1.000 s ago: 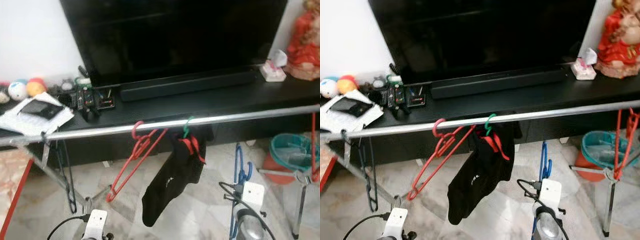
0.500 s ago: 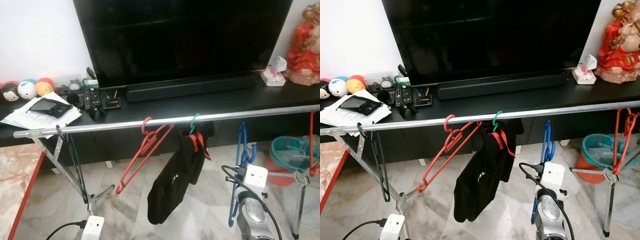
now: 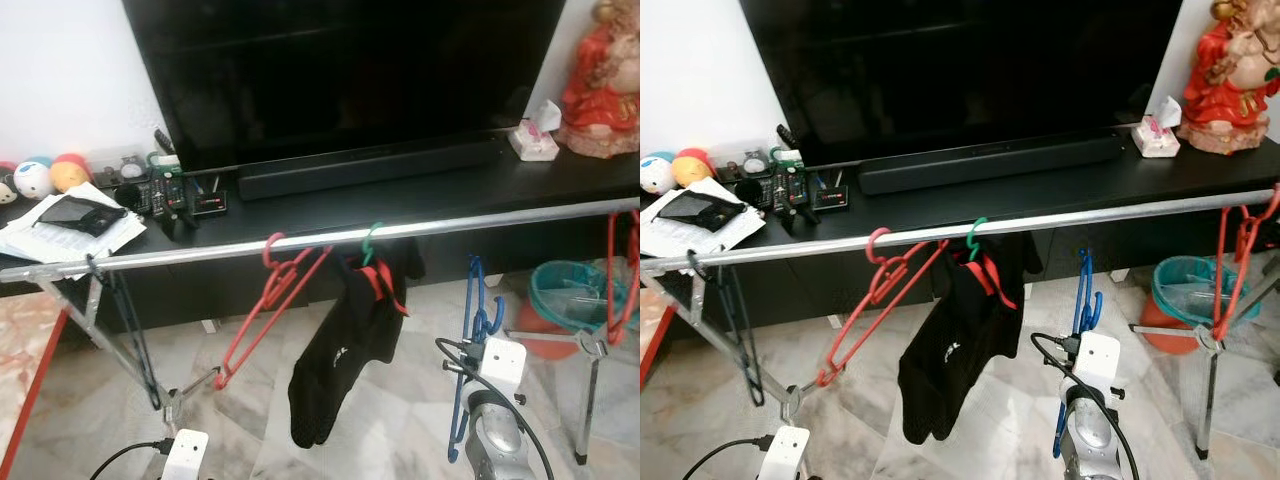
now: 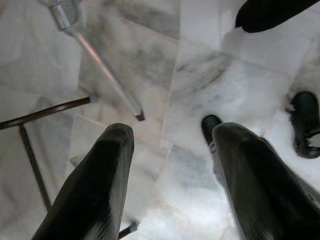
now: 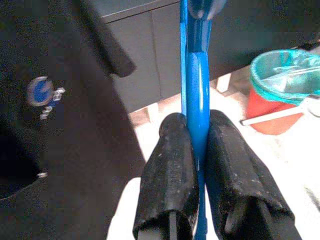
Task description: Hang hanger
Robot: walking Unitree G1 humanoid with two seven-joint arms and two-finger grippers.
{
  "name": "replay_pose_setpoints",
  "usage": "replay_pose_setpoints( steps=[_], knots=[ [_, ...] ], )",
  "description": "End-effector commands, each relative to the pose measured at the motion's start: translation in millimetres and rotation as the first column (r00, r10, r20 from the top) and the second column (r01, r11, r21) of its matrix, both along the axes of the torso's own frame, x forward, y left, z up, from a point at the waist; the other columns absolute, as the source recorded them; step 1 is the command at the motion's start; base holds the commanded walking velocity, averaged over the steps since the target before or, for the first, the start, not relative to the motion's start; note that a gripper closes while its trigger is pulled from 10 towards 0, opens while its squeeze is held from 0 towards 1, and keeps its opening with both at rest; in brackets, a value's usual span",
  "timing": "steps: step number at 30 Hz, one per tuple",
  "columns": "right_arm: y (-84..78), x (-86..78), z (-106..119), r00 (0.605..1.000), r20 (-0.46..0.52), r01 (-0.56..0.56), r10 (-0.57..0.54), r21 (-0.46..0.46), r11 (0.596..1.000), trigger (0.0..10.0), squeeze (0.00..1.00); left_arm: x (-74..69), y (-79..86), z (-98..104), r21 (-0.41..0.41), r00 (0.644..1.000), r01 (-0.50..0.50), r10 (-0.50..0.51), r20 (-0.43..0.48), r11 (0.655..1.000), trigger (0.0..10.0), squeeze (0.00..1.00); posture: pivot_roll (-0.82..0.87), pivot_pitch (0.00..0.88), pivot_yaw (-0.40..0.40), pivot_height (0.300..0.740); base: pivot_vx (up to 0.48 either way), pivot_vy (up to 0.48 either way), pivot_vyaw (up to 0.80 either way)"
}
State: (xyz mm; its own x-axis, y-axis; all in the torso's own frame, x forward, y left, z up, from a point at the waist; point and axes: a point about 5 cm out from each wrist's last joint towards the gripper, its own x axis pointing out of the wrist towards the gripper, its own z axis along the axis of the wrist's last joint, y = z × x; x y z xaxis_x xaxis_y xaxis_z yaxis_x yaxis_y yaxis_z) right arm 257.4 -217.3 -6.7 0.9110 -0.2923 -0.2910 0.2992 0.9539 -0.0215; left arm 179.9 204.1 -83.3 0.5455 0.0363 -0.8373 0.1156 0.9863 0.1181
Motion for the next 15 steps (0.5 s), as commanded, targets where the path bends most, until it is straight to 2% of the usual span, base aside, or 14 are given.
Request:
replay_pose_setpoints(
  steps=[1, 6, 13, 15],
  knots=[
    [4.4, 2.3, 2.1, 1.0, 0.012, -0.009, 0.009, 0.006, 1.0, 10.0, 0.0, -2.3, 4.0, -0.4, 0.016, 1.0, 0.012, -0.012, -0.009, 1.0, 10.0, 0.0, -0.18, 0.0, 0.066, 0.74, 0.0, -0.311, 0.0],
    [4.6, 2.7, 2.3, 1.0, 0.013, -0.011, 0.011, 0.007, 1.0, 10.0, 0.0, -2.4, 3.8, -0.5, 0.014, 1.0, 0.006, -0.006, -0.009, 1.0, 10.0, 0.0, -0.18, 0.0, 0.065, 0.74, 0.0, -0.285, 0.0],
    [5.3, 2.5, 2.2, 1.0, 0.013, -0.012, 0.012, 0.008, 1.0, 10.0, 0.0, -2.3, 3.5, -0.5, 0.017, 1.0, 0.017, -0.017, -0.01, 1.0, 10.0, 0.0, -0.18, 0.0, 0.065, 0.74, 0.0, 0.0, 0.0],
    [5.5, 2.4, 2.2, 1.0, 0.013, -0.013, 0.013, 0.008, 1.0, 10.0, 0.0, -2.4, 3.6, -0.5, 0.017, 1.0, 0.016, -0.016, -0.01, 1.0, 10.0, 0.0, -0.18, 0.0, 0.065, 0.74, 0.0, -0.259, 0.0]
  ],
)
